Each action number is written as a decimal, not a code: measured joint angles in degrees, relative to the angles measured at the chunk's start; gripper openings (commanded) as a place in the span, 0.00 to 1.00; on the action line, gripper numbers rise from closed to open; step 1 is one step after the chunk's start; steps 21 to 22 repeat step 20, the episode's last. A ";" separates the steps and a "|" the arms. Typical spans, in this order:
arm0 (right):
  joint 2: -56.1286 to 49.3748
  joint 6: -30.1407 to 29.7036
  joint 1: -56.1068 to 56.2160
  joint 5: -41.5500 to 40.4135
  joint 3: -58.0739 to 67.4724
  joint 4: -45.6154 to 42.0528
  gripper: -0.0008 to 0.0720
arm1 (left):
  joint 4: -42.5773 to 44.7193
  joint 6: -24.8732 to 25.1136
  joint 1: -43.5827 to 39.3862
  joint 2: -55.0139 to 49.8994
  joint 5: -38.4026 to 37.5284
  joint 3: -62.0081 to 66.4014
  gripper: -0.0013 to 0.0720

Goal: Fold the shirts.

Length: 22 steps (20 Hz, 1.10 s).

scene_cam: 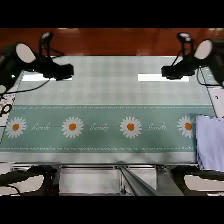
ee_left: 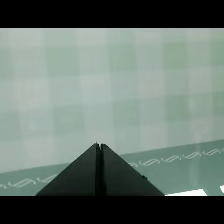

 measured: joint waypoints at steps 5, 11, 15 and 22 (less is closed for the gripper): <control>-2.25 2.27 2.36 2.14 -1.75 -4.31 0.04 | 2.75 -2.84 -0.85 7.19 6.54 -11.96 0.05; -2.75 5.84 2.80 -0.04 -2.29 -3.96 0.04 | 3.65 -3.19 -0.52 9.33 10.12 -15.96 0.05; -2.82 6.64 2.82 -0.52 -2.36 -3.82 0.04 | 3.80 -3.37 -0.48 9.62 10.95 -16.41 0.05; -2.82 6.86 2.82 -0.68 -2.36 -3.80 0.04 | 3.82 -3.37 -0.48 9.66 11.21 -16.59 0.05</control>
